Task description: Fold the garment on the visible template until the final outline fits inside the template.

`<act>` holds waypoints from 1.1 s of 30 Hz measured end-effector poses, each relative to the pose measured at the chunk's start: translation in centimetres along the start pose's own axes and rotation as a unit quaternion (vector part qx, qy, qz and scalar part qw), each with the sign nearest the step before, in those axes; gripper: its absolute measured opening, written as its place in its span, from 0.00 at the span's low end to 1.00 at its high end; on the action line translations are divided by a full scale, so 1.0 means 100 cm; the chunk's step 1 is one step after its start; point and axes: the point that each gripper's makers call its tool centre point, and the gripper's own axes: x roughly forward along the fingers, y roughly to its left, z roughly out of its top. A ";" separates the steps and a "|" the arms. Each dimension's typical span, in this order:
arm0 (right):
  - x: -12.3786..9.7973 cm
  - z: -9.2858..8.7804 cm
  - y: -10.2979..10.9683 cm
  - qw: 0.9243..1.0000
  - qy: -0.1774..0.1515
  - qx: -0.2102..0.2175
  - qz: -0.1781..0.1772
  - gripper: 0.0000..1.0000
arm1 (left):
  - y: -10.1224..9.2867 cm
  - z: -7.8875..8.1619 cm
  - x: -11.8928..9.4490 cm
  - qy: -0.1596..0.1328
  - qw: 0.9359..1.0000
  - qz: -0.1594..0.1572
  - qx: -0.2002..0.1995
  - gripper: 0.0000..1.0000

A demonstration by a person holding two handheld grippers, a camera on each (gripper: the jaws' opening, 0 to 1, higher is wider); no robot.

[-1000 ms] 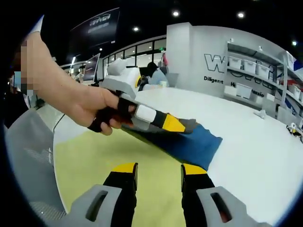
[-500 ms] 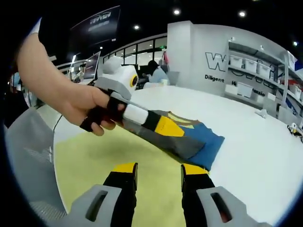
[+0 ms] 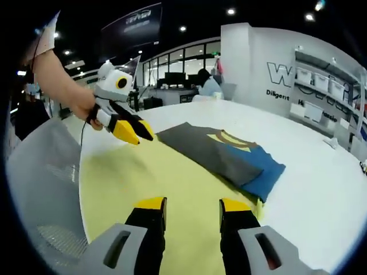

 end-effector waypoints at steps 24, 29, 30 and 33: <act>-0.057 -0.075 0.058 0.975 0.092 -0.133 0.155 0.29 | -0.035 -0.135 -0.092 0.222 0.957 -0.048 0.180 0.25; -0.066 -0.084 0.059 0.968 0.106 -0.156 0.165 0.27 | -0.031 -0.142 -0.100 0.236 0.950 -0.045 0.201 0.25; -0.066 -0.086 0.058 0.967 0.109 -0.162 0.166 0.26 | -0.030 -0.142 -0.101 0.237 0.949 -0.044 0.203 0.25; -0.070 -0.091 0.057 0.962 0.118 -0.180 0.170 0.24 | -0.028 -0.144 -0.103 0.241 0.942 -0.041 0.231 0.21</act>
